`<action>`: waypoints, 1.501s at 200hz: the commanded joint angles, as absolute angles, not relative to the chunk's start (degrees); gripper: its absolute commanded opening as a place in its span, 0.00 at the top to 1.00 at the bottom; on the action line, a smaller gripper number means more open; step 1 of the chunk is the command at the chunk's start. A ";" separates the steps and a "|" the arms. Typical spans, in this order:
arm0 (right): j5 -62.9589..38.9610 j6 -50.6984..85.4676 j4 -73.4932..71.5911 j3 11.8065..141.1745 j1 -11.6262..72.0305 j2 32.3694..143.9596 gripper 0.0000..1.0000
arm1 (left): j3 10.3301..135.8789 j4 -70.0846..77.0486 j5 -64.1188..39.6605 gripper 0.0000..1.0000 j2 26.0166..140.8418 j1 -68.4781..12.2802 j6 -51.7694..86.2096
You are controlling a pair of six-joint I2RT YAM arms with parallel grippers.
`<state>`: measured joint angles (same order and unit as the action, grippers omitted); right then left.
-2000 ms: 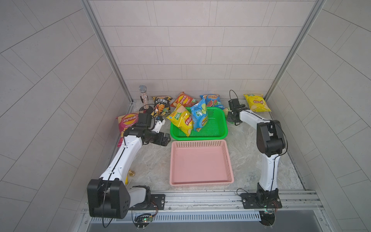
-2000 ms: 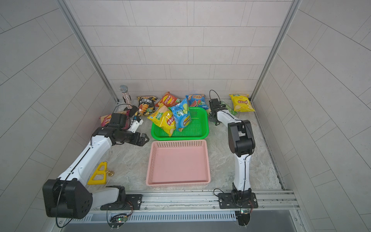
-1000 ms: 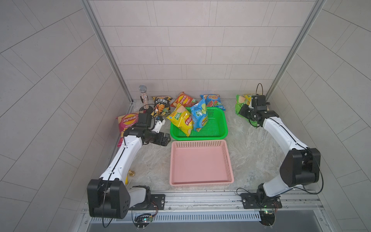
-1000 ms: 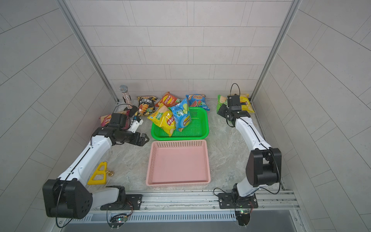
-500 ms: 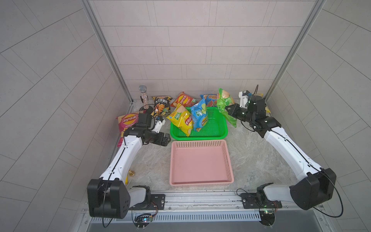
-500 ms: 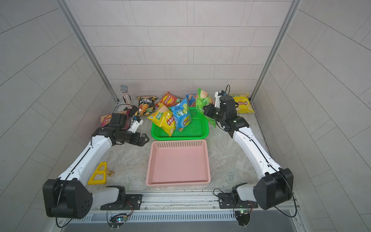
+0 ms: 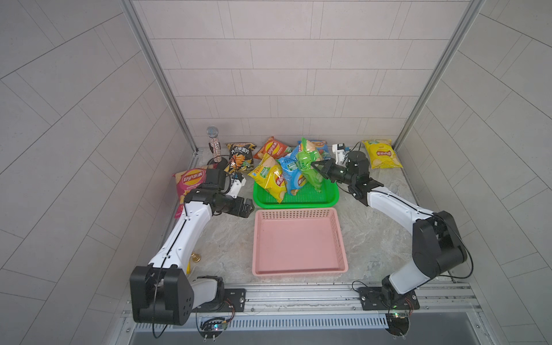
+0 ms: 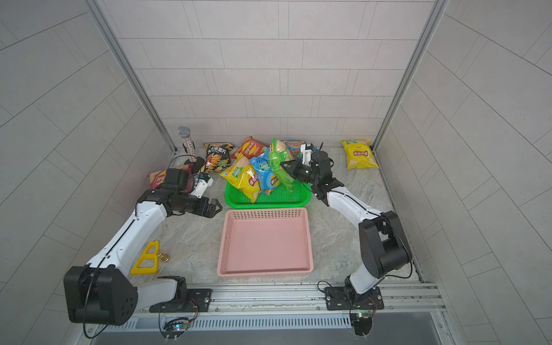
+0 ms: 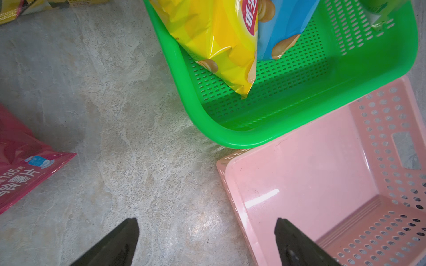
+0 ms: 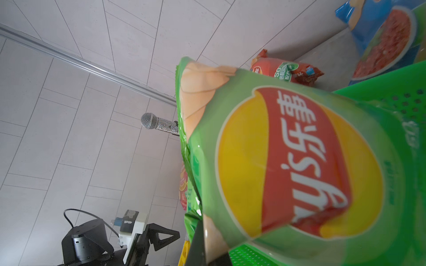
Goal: Put the potato chips into the basket
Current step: Place the potato chip in the basket.
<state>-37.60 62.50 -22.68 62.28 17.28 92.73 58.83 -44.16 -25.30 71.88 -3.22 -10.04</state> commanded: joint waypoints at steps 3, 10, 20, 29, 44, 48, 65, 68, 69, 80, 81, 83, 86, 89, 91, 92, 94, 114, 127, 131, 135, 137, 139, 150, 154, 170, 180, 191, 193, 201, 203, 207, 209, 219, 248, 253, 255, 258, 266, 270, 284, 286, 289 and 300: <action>-42.05 65.25 -34.07 61.85 17.36 95.09 1.00 | 58.36 -43.85 -25.37 0.00 71.26 -2.92 -10.51; -42.18 65.39 -35.04 61.34 17.24 96.07 1.00 | 58.36 -43.84 -25.33 0.00 71.21 -2.83 -10.61; -42.35 65.48 -36.14 60.63 16.93 97.29 1.00 | 58.36 -43.86 -25.34 0.00 71.20 -2.92 -10.56; -42.58 65.40 -36.48 60.23 16.56 98.40 0.96 | 58.36 -43.81 -25.32 0.00 71.26 -2.93 -10.57; -42.80 65.08 -36.96 59.64 15.96 99.47 0.93 | 58.35 -43.86 -25.33 0.00 71.36 -2.95 -10.56; -42.86 64.87 -36.90 59.47 15.77 99.67 0.91 | 58.36 -43.86 -25.31 0.00 71.34 -2.85 -10.55; -42.41 63.84 -36.29 58.55 14.98 99.64 0.79 | 58.40 -43.86 -25.33 0.00 71.38 -2.84 -10.57; -42.30 63.55 -35.97 58.39 14.92 99.52 0.76 | 58.36 -43.86 -25.40 0.00 71.37 -2.88 -10.58; -42.33 63.37 -35.87 58.38 14.89 99.51 0.75 | 58.36 -43.86 -25.40 0.00 71.37 -2.89 -10.56; -42.14 61.92 -33.80 58.27 14.56 99.08 0.69 | 58.36 -43.86 -25.40 0.00 71.36 -2.84 -10.68; -42.12 61.72 -33.60 58.27 14.53 98.98 0.68 | 58.36 -43.86 -25.40 0.00 71.36 -2.87 -10.61; -42.11 61.42 -33.16 58.21 14.44 98.88 0.68 | 58.36 -43.86 -25.40 0.00 71.41 -2.85 -10.63; -42.06 60.96 -32.62 58.33 14.37 98.68 0.66 | 58.40 -43.86 -25.33 0.00 71.39 -2.93 -10.67; -42.02 60.42 -31.91 58.36 14.33 98.37 0.65 | 58.38 -43.81 -25.41 0.00 71.33 -2.90 -10.64; -41.97 60.11 -31.36 58.42 14.28 98.16 0.63 | 58.34 -43.85 -25.40 0.00 71.36 -2.88 -10.64; -41.99 59.94 -31.06 58.44 14.26 98.08 0.62 | 58.31 -43.85 -25.36 0.00 71.36 -2.89 -10.64; -41.90 59.59 -30.64 58.49 14.24 97.86 0.62 | 58.28 -43.86 -25.37 0.00 71.43 -2.88 -10.68; -40.47 54.82 -22.81 59.59 13.90 95.00 0.55 | 58.36 -43.86 -25.51 0.00 71.36 -2.91 -10.68; -38.19 49.73 -14.34 61.42 13.80 92.62 0.54 | 58.36 -43.85 -25.50 0.00 71.32 -2.83 -10.63; -37.25 47.95 -11.72 62.02 13.80 91.82 0.53 | 58.36 -43.86 -25.49 0.00 71.34 -2.88 -10.65; -36.13 46.41 -9.37 62.51 13.80 91.05 0.52 | 58.38 -43.86 -25.49 0.00 71.30 -2.86 -10.64; -35.66 45.57 -8.05 62.78 13.80 90.68 0.51 | 58.36 -43.86 -25.53 0.00 71.35 -2.91 -10.63; -35.06 44.97 -7.00 63.02 13.84 90.26 0.50 | 58.38 -43.86 -25.54 0.00 71.36 -2.84 -10.63; -32.47 41.41 -1.52 64.36 13.80 88.56 0.47 | 58.36 -43.86 -25.58 0.00 71.34 -2.90 -10.63; -31.66 40.36 0.03 64.83 13.72 88.01 0.45 | 58.36 -43.86 -25.60 0.00 71.34 -2.83 -10.68; -28.49 37.36 4.11 65.98 13.72 86.63 0.41 | 58.36 -43.90 -25.72 0.00 71.32 -2.89 -10.67; -27.87 36.60 5.18 66.38 13.71 86.61 0.39 | 58.36 -43.88 -25.68 0.00 71.37 -2.91 -10.57; -27.91 36.15 6.33 66.78 13.71 87.34 0.37 | 58.45 -43.90 -25.67 0.00 71.36 -2.91 -10.63; -28.05 36.13 6.44 66.79 13.76 87.47 0.37 | 58.45 -43.93 -25.62 0.00 71.34 -2.86 -10.63; -28.72 36.21 6.59 66.81 13.76 88.08 0.37 | 58.45 -43.94 -25.59 0.00 71.22 -2.89 -10.60; -28.85 36.25 6.59 66.76 13.77 88.18 0.37 | 58.45 -43.92 -25.51 0.00 71.20 -2.88 -10.56; -28.99 36.36 6.58 66.57 13.80 88.36 0.37 | 58.45 -43.89 -25.45 0.00 71.27 -2.91 -10.66; -29.00 36.45 6.52 66.48 13.80 88.40 0.37 | 58.45 -43.91 -25.41 0.00 71.14 -2.90 -10.60; -28.60 36.62 6.41 65.91 14.02 88.34 0.37 | 58.38 -43.93 -25.34 0.00 71.10 -2.93 -10.60; -26.22 35.18 9.19 65.65 15.90 88.24 0.36 | 58.36 -43.92 -25.57 0.00 71.03 -2.93 -10.54; -26.19 34.95 9.55 65.59 16.42 88.32 0.37 | 58.36 -43.82 -25.63 0.00 71.18 -2.88 -10.60; -26.19 34.91 9.59 65.57 16.61 88.28 0.37 | 58.36 -43.85 -25.61 0.00 71.19 -2.90 -10.60; -26.09 34.82 9.72 65.51 16.97 88.25 0.37 | 58.36 -43.86 -25.70 0.00 71.20 -2.90 -10.59; -25.21 34.36 10.30 65.33 17.99 87.92 0.37 | 58.49 -43.92 -25.70 0.00 71.39 -2.88 -10.65; -24.42 33.97 10.83 65.23 18.74 87.67 0.38 | 58.45 -43.90 -25.73 0.00 71.43 -2.84 -10.62; -20.61 31.66 14.28 65.80 21.40 86.72 0.40 | 58.46 -44.01 -25.71 0.00 71.24 -2.90 -10.55; -19.90 31.25 14.91 65.98 21.72 86.61 0.41 | 58.45 -43.98 -25.68 0.00 71.20 -2.92 -10.59; -18.98 30.66 15.93 66.21 22.33 86.46 0.42 | 58.45 -44.03 -25.73 0.00 71.18 -2.86 -10.55; -16.21 29.26 18.76 66.90 24.20 86.09 0.46 | 58.47 -44.03 -25.74 0.00 70.97 -2.90 -10.51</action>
